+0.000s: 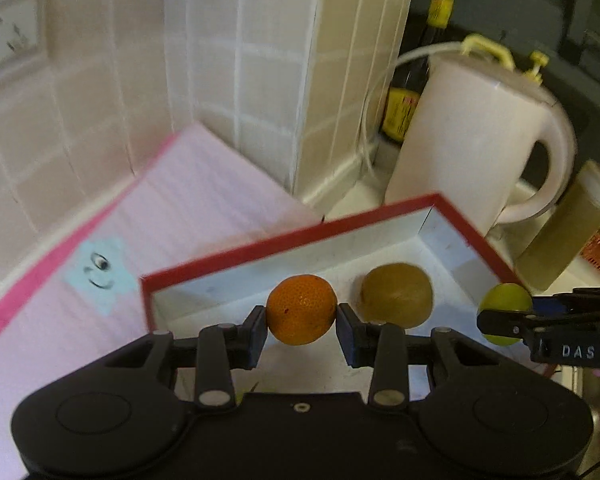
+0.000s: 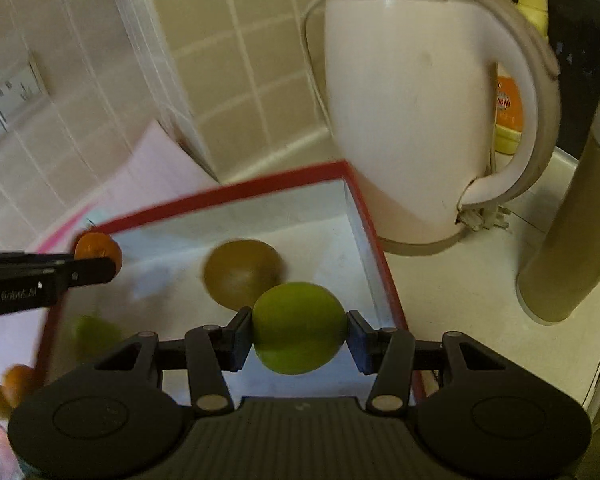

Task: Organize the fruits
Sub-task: 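Open the right tool over the box while the left tool releases the mandarin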

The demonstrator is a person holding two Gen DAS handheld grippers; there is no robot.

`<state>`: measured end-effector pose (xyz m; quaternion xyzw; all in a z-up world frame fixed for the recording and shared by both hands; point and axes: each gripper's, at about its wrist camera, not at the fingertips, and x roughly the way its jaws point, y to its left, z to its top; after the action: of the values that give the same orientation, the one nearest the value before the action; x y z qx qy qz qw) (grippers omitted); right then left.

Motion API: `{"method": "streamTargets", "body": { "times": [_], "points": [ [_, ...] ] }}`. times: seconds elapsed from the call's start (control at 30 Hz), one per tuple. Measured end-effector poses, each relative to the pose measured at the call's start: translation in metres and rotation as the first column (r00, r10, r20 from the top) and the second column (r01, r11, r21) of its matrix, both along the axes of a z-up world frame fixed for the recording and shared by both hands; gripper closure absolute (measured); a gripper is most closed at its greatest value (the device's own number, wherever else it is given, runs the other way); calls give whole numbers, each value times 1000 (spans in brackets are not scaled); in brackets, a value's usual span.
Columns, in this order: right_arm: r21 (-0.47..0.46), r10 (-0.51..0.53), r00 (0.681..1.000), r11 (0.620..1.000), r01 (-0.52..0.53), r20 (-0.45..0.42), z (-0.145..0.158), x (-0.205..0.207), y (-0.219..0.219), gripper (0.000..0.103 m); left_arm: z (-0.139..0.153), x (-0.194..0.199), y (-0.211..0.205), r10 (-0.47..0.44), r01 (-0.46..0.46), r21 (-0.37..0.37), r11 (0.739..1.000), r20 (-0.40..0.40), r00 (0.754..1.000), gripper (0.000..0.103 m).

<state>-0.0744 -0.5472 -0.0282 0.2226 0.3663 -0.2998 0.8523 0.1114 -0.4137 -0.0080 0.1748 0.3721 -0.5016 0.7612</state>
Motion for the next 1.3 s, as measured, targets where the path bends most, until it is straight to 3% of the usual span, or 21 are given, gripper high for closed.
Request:
{"method": "streamTargets", "body": {
  "times": [0.2,0.5,0.8,0.87,0.93,0.97,1.07,1.2,1.3],
  "points": [
    [-7,16,997,1000,-16,-80,-20,20,-6,52,-27,10,-25,-1,3,75,997,-24,1000,58],
    [-65,38,988,997,-49,-152,-23,41,2,52,-42,16,-35,26,-19,156,988,-46,999,57],
    [-80,72,975,993,-91,-211,-27,51,8,52,-41,16,-36,38,-31,158,987,-44,998,54],
    [-63,70,977,994,-84,-203,-27,50,7,52,-39,16,-33,38,-29,149,988,-52,998,50],
    [-45,71,978,996,-81,-194,-26,49,5,52,-35,16,-27,44,-37,132,991,-47,998,27],
    [-35,68,980,997,-75,-187,-26,48,3,51,-32,15,-24,51,-46,124,991,-36,998,25],
    [2,46,989,999,-46,-142,-16,40,1,48,-17,13,-9,51,-49,85,995,-28,998,25],
    [-20,1,997,1000,-2,-82,8,24,0,38,8,9,20,76,-75,36,997,-23,997,25],
    [-23,-40,999,999,40,-4,31,7,0,29,29,12,63,126,-129,-25,991,-95,987,25]
  ]
}}
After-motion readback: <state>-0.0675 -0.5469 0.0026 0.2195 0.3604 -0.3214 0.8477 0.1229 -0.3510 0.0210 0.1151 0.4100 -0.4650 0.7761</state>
